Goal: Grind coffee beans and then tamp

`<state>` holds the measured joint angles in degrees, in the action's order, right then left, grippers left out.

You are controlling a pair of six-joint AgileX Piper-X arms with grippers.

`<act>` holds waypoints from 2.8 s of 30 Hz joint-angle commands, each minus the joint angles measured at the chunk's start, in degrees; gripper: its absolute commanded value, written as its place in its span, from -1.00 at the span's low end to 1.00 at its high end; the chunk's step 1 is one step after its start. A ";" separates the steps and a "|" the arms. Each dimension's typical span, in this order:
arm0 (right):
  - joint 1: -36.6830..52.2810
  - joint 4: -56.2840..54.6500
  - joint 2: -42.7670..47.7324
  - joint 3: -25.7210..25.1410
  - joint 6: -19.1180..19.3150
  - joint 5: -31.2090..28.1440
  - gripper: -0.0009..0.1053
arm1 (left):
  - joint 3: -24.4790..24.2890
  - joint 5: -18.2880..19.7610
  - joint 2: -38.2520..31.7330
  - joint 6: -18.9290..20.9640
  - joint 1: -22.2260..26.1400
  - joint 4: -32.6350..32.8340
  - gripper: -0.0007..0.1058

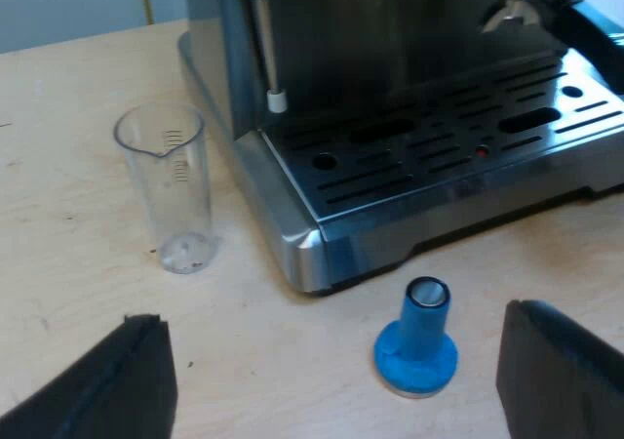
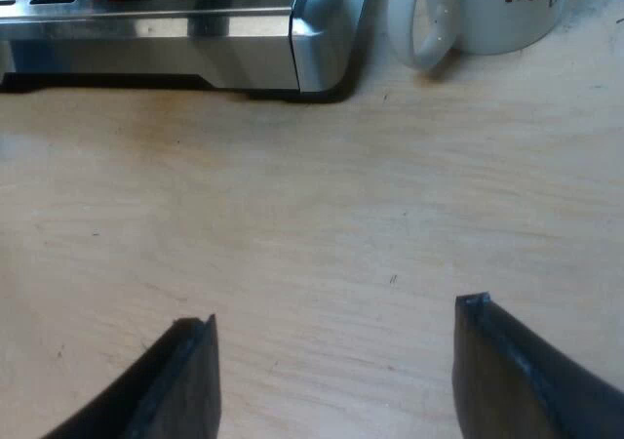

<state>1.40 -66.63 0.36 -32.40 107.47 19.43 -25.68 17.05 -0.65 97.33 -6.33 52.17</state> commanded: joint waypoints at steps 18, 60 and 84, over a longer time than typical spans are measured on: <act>-0.04 0.38 2.40 -2.28 -6.26 -2.13 0.05 | -0.89 3.86 -1.87 4.87 0.06 0.22 0.32; -21.06 -1.45 -32.51 -25.84 1.55 -6.01 0.05 | -5.98 12.06 35.54 -3.75 -21.42 -25.39 0.32; -60.98 35.81 -35.59 -3.72 -14.49 -39.74 0.05 | -5.51 12.18 38.76 -4.39 -22.62 -29.80 0.32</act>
<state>-59.03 -33.41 -34.96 -36.43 93.32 -18.40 -31.21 28.75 38.13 93.07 -28.70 23.01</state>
